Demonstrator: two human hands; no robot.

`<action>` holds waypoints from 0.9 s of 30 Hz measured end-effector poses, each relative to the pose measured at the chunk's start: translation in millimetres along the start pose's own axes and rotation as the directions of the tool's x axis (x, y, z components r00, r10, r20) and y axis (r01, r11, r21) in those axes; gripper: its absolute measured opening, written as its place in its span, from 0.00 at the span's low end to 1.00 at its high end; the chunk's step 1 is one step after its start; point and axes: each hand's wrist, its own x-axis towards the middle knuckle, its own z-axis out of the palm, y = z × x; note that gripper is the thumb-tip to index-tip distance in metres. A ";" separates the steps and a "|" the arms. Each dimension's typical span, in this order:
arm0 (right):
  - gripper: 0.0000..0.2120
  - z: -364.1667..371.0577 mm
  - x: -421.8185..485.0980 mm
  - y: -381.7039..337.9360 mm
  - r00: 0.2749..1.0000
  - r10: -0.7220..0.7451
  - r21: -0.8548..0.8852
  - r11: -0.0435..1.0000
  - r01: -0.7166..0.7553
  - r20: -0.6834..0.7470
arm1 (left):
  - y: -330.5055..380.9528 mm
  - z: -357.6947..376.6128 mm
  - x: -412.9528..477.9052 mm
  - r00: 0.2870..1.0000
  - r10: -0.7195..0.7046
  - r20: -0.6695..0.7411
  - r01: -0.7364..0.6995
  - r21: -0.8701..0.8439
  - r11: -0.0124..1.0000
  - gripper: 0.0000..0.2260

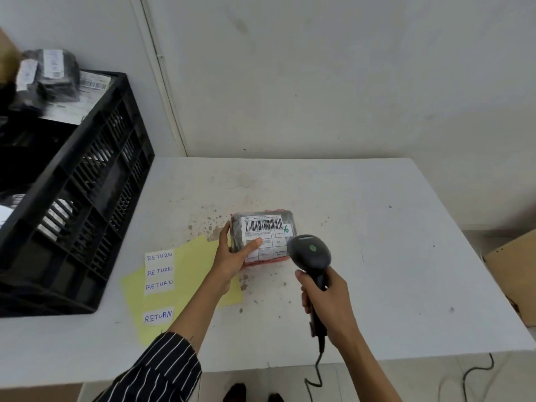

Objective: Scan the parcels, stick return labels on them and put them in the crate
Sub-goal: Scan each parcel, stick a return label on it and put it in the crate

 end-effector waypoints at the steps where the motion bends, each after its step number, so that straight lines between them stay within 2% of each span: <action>1: 0.09 2.3 -4.9 -6.3 0.999 -0.008 0.030 1.000 0.007 0.036 | 1.5 1.8 0.1 1.000 0.007 0.000 -0.007 -0.001 1.000 0.40; 6: 0.07 13.6 -21.0 -27.3 0.990 -0.058 0.076 0.996 0.048 0.132 | 8.5 7.9 -0.3 0.999 0.052 0.010 -0.052 -0.025 0.998 0.39; 13: 0.08 18.3 -25.2 -31.7 0.988 -0.098 0.041 0.995 0.094 0.122 | 11.1 13.5 0.2 0.996 0.091 0.017 -0.091 -0.012 0.996 0.38; 21: 0.08 17.2 -22.8 -29.1 0.988 -0.096 0.033 0.995 0.093 0.124 | 7.0 13.0 2.8 0.997 0.069 0.015 -0.069 -0.008 0.998 0.39; 25: 0.06 15.6 -17.8 -21.3 0.991 -0.120 0.010 0.993 0.119 0.064 | 2.0 13.6 5.0 1.000 0.024 0.018 -0.024 0.000 1.000 0.43; 27: 0.06 11.7 -6.6 -8.4 0.988 -0.153 -0.092 0.984 0.153 0.007 | -2.6 14.8 5.9 1.000 -0.010 0.018 0.009 0.026 1.000 0.44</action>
